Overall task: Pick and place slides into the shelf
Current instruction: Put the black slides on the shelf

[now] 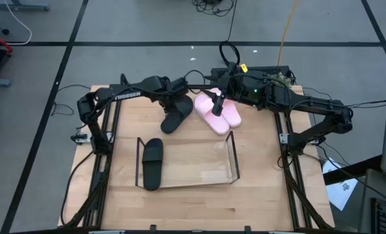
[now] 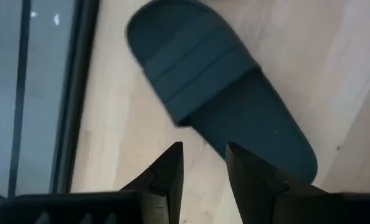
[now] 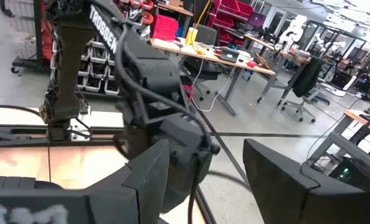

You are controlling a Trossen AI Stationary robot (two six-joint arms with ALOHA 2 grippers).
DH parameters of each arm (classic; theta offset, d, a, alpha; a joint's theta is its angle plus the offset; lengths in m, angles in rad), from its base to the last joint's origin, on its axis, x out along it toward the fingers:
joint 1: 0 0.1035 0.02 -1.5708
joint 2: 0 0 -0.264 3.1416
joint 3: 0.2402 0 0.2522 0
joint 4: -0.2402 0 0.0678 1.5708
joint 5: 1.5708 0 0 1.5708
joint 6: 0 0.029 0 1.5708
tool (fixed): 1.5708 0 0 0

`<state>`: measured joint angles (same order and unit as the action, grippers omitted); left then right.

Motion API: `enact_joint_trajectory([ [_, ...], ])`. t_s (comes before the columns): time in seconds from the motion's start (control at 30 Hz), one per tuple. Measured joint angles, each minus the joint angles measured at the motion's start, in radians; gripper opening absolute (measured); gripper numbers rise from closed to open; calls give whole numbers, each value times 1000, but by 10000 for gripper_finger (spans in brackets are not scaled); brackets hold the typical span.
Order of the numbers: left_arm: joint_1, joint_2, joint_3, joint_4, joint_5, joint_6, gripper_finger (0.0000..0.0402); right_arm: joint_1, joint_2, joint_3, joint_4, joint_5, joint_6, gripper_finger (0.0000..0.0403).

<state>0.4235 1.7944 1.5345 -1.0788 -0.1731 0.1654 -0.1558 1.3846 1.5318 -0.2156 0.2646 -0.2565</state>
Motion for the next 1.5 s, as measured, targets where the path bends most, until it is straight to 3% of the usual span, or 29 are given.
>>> enact_joint_trajectory([
  [0.23,-19,55,-2,-31,16,102,118,0,-1,0,-4,0,-12,196],
  [0.73,-79,86,-1,90,-56,323,118,0,-1,0,-72,1,-18,196],
  [1.03,-92,85,-1,119,-109,341,118,0,-1,0,-127,1,-25,196],
  [1.5,-111,84,-35,121,-99,350,118,0,-1,0,-127,1,-20,196],
])
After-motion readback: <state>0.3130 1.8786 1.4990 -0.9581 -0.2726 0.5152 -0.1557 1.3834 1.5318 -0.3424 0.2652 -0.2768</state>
